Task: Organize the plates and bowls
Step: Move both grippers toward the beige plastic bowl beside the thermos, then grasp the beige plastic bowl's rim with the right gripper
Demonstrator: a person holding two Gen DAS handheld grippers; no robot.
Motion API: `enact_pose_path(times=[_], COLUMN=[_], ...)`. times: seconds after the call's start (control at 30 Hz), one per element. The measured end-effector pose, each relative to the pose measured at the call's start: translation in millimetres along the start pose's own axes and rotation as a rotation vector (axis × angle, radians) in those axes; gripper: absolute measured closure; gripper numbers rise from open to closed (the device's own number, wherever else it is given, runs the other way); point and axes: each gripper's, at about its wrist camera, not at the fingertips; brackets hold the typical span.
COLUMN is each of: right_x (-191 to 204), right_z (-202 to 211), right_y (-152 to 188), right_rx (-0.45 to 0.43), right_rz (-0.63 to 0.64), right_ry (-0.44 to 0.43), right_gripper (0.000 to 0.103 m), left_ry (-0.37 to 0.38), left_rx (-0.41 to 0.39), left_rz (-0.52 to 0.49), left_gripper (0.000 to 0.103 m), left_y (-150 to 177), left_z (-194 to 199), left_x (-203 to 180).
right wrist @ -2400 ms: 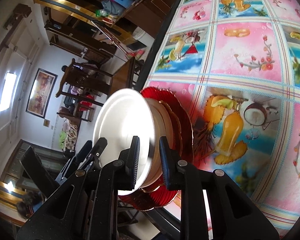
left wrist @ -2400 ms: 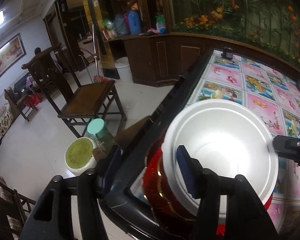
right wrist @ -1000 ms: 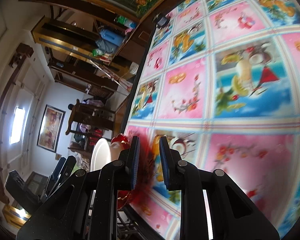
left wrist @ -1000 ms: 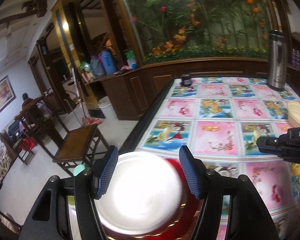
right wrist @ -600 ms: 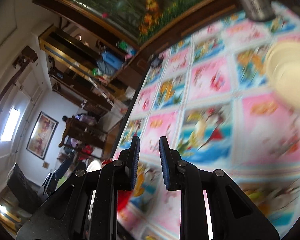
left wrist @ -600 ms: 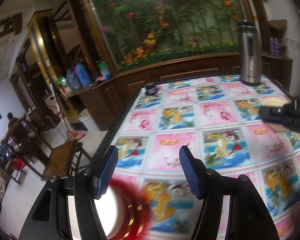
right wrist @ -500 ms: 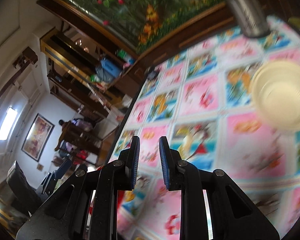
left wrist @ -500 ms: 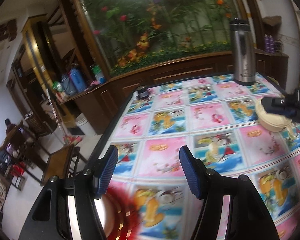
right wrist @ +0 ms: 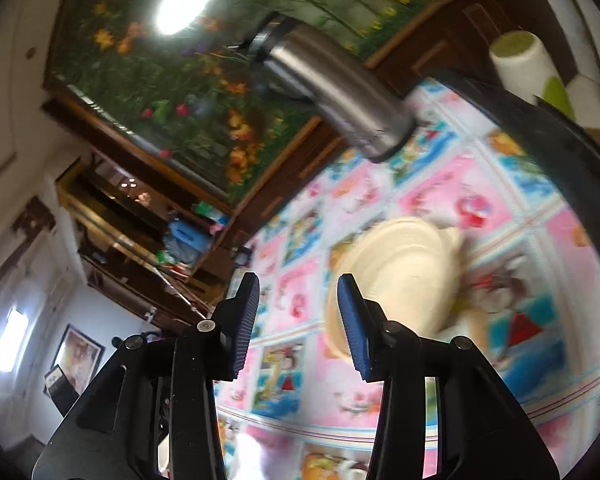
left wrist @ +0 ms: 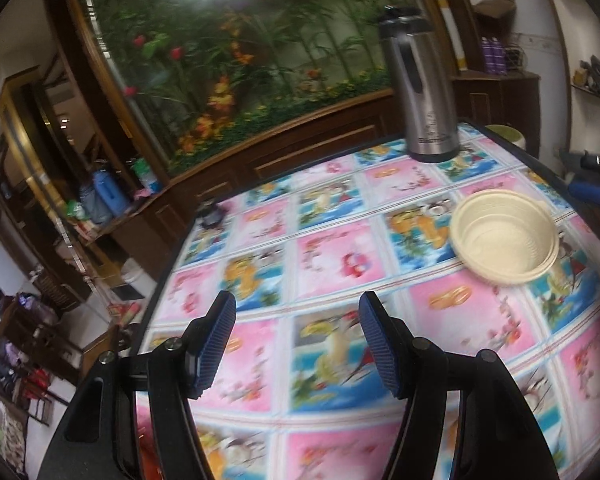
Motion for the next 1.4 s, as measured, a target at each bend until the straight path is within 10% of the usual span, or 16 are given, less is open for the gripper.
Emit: enact_pose_path(times=[0.27, 0.9, 1.4], right_x=[-41.9, -59.6, -56.4], right_z=[1.4, -25.3, -44.0], right_y=[-11.2, -10.5, -6.4], right_rx=[0.013, 0.037, 0.052], right_rz=[-0.153, -0.234, -0.219], right_ry=[0.131, 0.144, 0.252], right_gripper=[0.063, 0.063, 0.063], left_ry=[0.126, 0.348, 0.337], left_rx=[0.131, 0.282, 0.286], left_rz=[0.066, 0.232, 0.182], left_gripper=[0.036, 0.029, 0.028], left_y=[-39.3, -66.9, -52.6], left_z=[-46.8, -103.4, -107.6], left_x=[-32.4, -67.2, -87.2])
Point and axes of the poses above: each gripper's, at about its wrist camera, not at the fingertips, and z roughly against the way its jaws point, x to its left, y to its underside, and after that the axes turned 14 degrees about x, right-handed
